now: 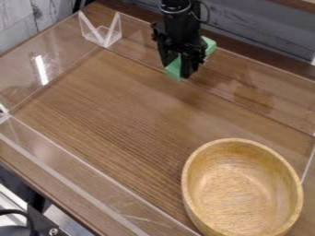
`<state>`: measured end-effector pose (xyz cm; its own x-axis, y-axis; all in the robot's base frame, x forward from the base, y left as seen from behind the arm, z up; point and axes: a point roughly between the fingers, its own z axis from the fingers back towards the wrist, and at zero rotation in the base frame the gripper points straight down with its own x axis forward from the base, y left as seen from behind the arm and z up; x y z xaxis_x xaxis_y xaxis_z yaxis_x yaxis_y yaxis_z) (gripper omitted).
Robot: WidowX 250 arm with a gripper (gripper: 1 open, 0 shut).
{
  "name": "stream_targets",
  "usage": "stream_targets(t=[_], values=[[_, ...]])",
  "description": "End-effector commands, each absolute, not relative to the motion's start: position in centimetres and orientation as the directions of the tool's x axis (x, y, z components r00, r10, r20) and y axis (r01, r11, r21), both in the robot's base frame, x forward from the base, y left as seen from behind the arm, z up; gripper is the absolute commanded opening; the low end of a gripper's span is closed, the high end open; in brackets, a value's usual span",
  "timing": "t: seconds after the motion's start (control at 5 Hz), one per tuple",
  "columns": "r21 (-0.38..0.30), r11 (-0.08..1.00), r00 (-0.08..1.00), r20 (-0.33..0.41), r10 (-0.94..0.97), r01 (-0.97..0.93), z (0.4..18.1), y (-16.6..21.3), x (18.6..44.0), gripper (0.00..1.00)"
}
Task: Put the green block in the brown bowl
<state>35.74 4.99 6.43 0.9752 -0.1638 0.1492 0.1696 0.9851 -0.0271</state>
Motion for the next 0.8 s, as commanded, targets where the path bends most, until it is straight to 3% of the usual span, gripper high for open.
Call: stream_targets(t=[0.0,0.6], values=[[-0.002,0.987,0.966,0.203,-0.158,0.161,8.3,5.7,36.8,0.0],[0.007,0.982,0.953,0.237,-0.187,0.191,10.9,3.0,33.5,0.0]])
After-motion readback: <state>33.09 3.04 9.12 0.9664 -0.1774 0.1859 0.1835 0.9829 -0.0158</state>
